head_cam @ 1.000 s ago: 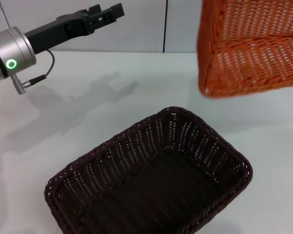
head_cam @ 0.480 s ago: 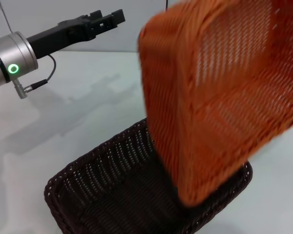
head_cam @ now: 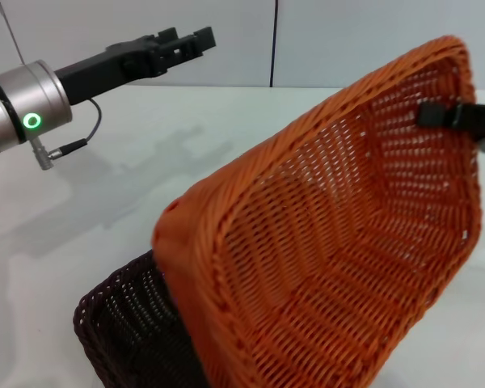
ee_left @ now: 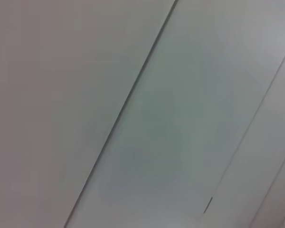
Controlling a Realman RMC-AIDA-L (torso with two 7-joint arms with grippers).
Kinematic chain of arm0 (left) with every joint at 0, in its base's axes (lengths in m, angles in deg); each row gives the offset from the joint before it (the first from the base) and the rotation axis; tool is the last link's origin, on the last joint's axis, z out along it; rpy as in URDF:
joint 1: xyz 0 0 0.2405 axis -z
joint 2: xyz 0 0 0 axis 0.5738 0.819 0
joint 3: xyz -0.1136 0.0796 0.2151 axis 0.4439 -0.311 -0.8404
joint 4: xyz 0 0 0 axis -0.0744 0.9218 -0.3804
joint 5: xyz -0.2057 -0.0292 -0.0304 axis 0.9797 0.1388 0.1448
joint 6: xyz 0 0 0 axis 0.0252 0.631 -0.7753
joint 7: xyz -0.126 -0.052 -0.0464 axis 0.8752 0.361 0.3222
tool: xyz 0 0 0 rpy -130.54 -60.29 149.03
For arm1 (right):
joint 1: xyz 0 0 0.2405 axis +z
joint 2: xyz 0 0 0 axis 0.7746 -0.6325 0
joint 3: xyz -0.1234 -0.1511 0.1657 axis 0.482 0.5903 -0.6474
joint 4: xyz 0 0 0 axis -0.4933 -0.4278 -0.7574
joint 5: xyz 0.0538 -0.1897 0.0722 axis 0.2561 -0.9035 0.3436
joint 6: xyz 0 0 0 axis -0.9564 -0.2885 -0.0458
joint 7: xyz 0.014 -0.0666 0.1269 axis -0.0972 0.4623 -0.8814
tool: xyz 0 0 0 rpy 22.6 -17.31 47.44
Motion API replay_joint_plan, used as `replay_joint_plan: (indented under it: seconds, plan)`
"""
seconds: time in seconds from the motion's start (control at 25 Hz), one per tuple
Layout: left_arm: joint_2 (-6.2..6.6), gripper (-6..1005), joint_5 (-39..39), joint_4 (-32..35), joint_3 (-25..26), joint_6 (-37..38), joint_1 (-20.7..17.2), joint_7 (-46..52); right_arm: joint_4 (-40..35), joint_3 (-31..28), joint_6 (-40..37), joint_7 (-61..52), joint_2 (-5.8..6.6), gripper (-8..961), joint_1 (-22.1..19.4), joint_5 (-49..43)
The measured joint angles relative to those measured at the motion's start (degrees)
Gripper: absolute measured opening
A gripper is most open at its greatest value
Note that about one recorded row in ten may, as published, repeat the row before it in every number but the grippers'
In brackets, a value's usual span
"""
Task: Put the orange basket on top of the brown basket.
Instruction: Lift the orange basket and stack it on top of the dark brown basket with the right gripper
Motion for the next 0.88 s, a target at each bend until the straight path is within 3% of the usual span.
replay_joint_plan:
  seconds: [0.16, 0.2, 0.48, 0.76, 0.88]
  plan:
    - [-0.02, 859, 0.0, 0.4, -0.3, 0.1, 0.4, -0.3, 0.1, 0.1, 0.3, 0.2, -1.93, 201, 0.5, -1.5]
    - [-0.02, 859, -0.1, 0.4, -0.4, 0.1, 0.4, -0.3, 0.1, 0.3, 0.5, 0.3, -2.94, 201, 0.5, -2.0]
    - [0.14, 859, -0.1, 0.7, -0.4, 0.1, 0.1, -0.4, 0.3, 1.4, 1.3, -1.1, -3.25, 203, 0.3, -3.7]
    - [0.17, 859, -0.1, 1.3, -0.3, 0.2, 0.6, -0.9, 1.0, 1.4, 1.6, -2.1, -2.65, 204, 0.3, -5.6]
    - [0.16, 859, -0.1, 1.3, -0.4, 0.2, 1.0, -1.0, 1.1, 1.4, 1.6, -2.6, -2.35, 305, 0.4, -6.1]
